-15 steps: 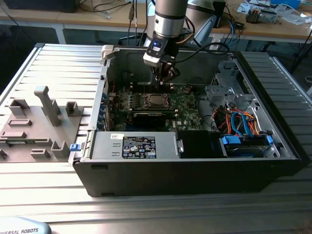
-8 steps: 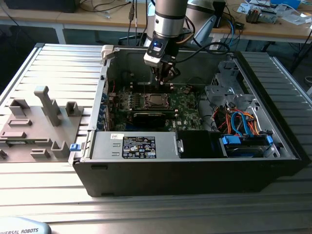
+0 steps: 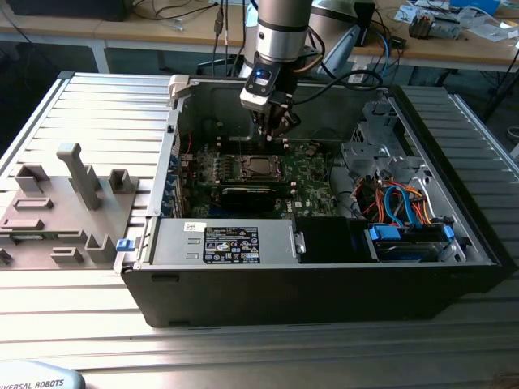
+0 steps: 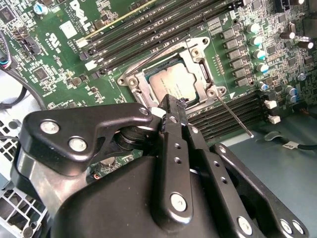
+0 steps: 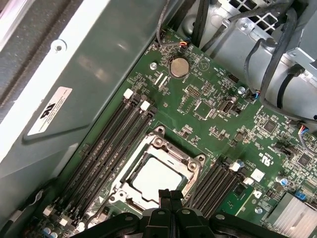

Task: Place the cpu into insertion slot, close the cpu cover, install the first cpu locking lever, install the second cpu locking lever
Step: 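Install the first cpu locking lever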

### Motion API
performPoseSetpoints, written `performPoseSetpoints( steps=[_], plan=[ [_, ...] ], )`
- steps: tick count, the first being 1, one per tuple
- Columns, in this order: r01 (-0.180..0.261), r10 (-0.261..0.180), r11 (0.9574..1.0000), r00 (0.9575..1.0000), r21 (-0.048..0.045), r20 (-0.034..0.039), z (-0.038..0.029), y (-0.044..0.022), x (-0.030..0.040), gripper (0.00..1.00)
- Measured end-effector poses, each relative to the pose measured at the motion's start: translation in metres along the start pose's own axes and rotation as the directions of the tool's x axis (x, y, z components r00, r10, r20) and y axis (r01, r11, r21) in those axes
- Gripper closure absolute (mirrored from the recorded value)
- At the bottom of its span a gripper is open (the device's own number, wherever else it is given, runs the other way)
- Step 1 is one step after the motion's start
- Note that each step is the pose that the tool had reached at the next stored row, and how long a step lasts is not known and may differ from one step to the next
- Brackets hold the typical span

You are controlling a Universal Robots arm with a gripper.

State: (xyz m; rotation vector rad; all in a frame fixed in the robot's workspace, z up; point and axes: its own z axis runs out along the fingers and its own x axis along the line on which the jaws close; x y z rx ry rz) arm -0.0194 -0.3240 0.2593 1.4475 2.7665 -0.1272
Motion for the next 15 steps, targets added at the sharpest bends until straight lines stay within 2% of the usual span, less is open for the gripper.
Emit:
performPoseSetpoints(
  steps=[15],
  plan=[
    [0.028, -0.028, 0.9996, 0.9996, -0.0014, 0.0018, 0.0, 0.0, 0.0, 0.89]
  ],
)
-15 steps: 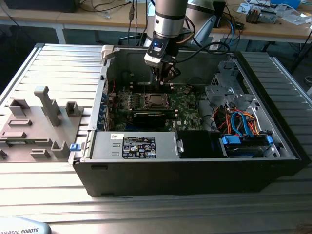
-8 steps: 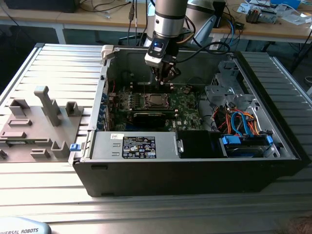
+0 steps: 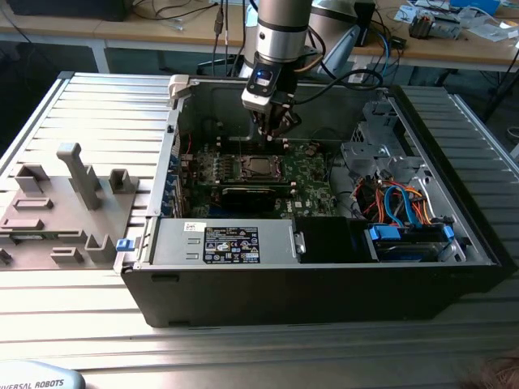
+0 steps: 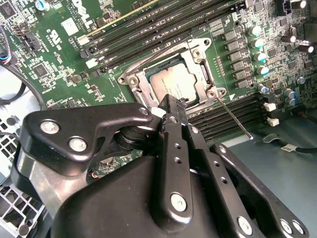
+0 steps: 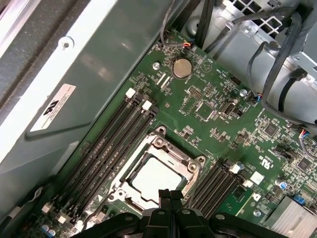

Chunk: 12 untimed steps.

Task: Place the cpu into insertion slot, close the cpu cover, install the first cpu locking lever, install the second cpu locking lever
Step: 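Install the first cpu locking lever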

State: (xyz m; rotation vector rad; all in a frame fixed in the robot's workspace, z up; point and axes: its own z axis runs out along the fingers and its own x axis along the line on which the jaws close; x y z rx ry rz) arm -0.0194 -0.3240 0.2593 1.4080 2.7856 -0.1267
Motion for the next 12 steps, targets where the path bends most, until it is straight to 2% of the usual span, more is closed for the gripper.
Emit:
performPoseSetpoints(
  steps=[12],
  plan=[
    [0.026, -0.026, 0.9997, 0.9997, -0.0014, 0.0017, 0.0, 0.0, 0.0, 0.89]
  ],
)
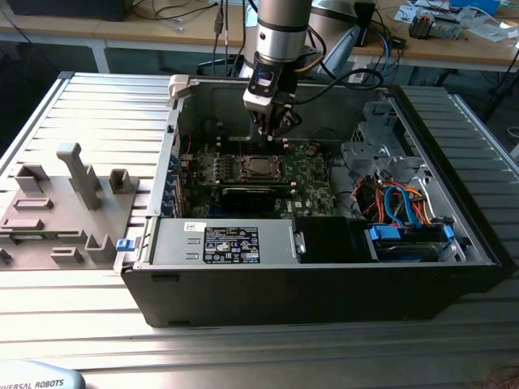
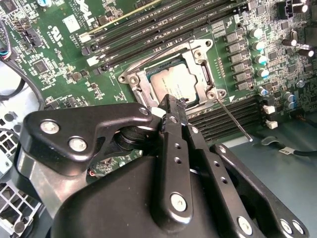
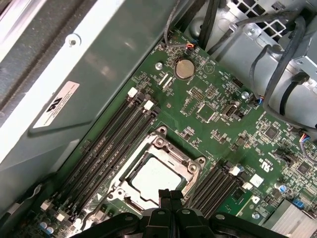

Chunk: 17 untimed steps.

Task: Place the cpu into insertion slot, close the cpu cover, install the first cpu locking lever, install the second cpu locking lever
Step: 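Install the first cpu locking lever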

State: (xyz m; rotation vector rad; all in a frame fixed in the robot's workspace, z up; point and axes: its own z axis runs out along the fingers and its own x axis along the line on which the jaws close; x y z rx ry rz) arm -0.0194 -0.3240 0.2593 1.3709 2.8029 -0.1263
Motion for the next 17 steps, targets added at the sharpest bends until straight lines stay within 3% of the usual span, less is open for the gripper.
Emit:
performPoseSetpoints(
  steps=[17],
  plan=[
    [0.033, -0.033, 0.9995, 0.9995, -0.0017, 0.0022, 0.0, 0.0, 0.0, 0.89]
  ],
)
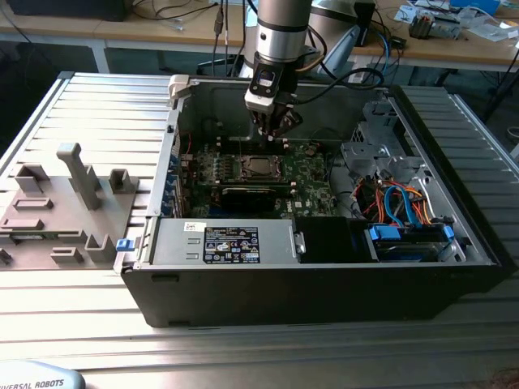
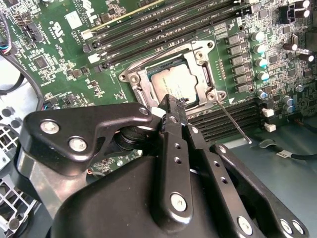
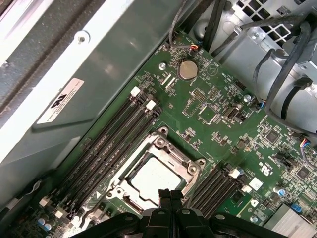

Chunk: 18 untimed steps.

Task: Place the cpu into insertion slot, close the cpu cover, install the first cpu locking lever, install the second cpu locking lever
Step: 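Install the first cpu locking lever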

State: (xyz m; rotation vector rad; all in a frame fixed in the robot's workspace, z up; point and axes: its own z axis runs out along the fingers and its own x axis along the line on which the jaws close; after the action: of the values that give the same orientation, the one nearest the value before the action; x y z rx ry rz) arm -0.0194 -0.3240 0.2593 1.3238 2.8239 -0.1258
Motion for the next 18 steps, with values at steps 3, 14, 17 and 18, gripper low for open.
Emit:
performPoseSetpoints(
  steps=[3, 14, 17, 18],
  plan=[
    [0.01, -0.01, 0.9999, 0.9999, -0.0005, 0.0006, 0.0, 0.0, 0.0, 0.89],
    [0.029, -0.029, 0.9996, 0.9996, -0.0015, 0.0019, 0.0, 0.0, 0.0, 0.89],
    [0.033, -0.033, 0.9995, 0.9995, -0.0017, 0.0022, 0.0, 0.0, 0.0, 0.89],
    [0.035, -0.035, 0.9994, 0.9994, -0.0018, 0.0022, 0.0, 0.0, 0.0, 0.89]
  ],
)
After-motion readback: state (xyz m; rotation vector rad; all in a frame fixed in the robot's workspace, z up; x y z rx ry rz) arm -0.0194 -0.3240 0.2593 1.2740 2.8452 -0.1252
